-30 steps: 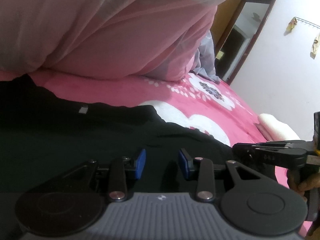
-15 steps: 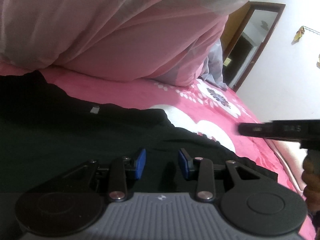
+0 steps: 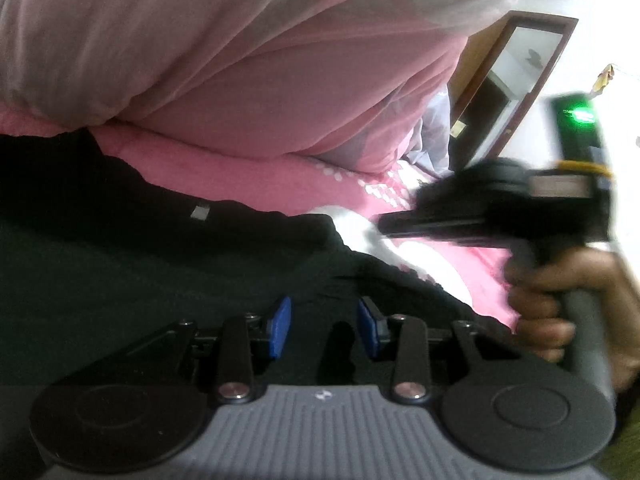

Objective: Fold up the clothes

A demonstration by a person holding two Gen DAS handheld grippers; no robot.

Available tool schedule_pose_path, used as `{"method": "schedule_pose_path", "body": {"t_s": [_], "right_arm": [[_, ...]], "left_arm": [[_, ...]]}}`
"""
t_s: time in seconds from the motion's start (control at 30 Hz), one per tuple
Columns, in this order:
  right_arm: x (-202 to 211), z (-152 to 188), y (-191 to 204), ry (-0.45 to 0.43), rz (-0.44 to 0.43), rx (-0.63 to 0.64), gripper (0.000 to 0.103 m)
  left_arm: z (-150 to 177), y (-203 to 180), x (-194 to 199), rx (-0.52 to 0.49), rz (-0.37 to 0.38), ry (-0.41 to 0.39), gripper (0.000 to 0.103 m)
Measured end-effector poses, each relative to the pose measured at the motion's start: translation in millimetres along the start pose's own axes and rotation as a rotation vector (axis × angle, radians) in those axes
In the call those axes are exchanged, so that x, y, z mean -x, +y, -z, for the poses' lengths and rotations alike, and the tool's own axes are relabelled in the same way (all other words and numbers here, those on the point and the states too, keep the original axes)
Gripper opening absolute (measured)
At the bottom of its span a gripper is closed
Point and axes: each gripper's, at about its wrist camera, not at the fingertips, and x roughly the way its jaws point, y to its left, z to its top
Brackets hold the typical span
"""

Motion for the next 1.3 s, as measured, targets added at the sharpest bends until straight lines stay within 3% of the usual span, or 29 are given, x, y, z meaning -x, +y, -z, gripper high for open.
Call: {"method": "schedule_pose_path", "body": {"t_s": [0.13, 0.2, 0.4, 0.5, 0.6, 0.63, 0.67, 0.8, 0.87, 0.93, 0.97, 1.03, 1.13, 1.2, 1.23, 1.3], "right_arm": [[69, 7, -56, -0.061, 0.056, -0.15, 0.003], [93, 19, -81, -0.048, 0.081, -0.192, 0.005], [92, 75, -123, 0.075, 0.139, -0.209, 0.004], [84, 85, -150, 0.017, 0.192, -0.27, 0.0], [95, 80, -186, -0.065, 0.347, -0.398, 0.0], [104, 80, -195, -0.076, 0.404, -0.432, 0.005], [115, 81, -198, -0.092, 0.414, -0.445, 0.006], [151, 99, -163, -0.11, 0.173, -0.351, 0.006], [150, 110, -139, -0.059, 0.057, -0.275, 0.006], [142, 123, -120, -0.013, 0.012, -0.204, 0.004], [138, 130, -115, 0.006, 0.008, -0.177, 0.004], [137, 143, -125, 0.013, 0.083, -0.173, 0.002], [161, 152, -168, -0.036, 0.197, -0.314, 0.002], [177, 156, -180, -0.013, 0.316, -0.359, 0.007], [185, 158, -176, -0.006, 0.328, -0.346, 0.007], [193, 160, -155, -0.039, 0.237, -0.312, 0.007]], "left_arm": [[0, 1, 0, 0.001, 0.002, 0.002, 0.039], [0, 1, 0, 0.001, 0.002, 0.002, 0.039], [0, 1, 0, 0.003, 0.006, 0.003, 0.04], [0, 3, -1, 0.009, 0.014, 0.001, 0.04], [0, 3, -3, 0.014, 0.018, 0.001, 0.04], [0, 4, -3, 0.014, 0.018, 0.001, 0.04], [0, 3, -3, 0.013, 0.017, 0.001, 0.04], [0, 1, -3, 0.002, 0.015, 0.002, 0.042], [-1, 2, -3, 0.005, 0.016, 0.002, 0.043], [-1, 2, -3, 0.008, 0.017, 0.002, 0.043], [-1, 3, -4, 0.011, 0.02, 0.002, 0.043], [-1, 4, -4, 0.016, 0.026, 0.003, 0.043], [-1, 4, -5, 0.018, 0.026, 0.003, 0.043], [-1, 3, -6, 0.013, 0.023, 0.003, 0.043], [-1, 3, -6, 0.012, 0.022, 0.003, 0.043], [-1, 2, -6, 0.011, 0.022, 0.003, 0.043]]}}
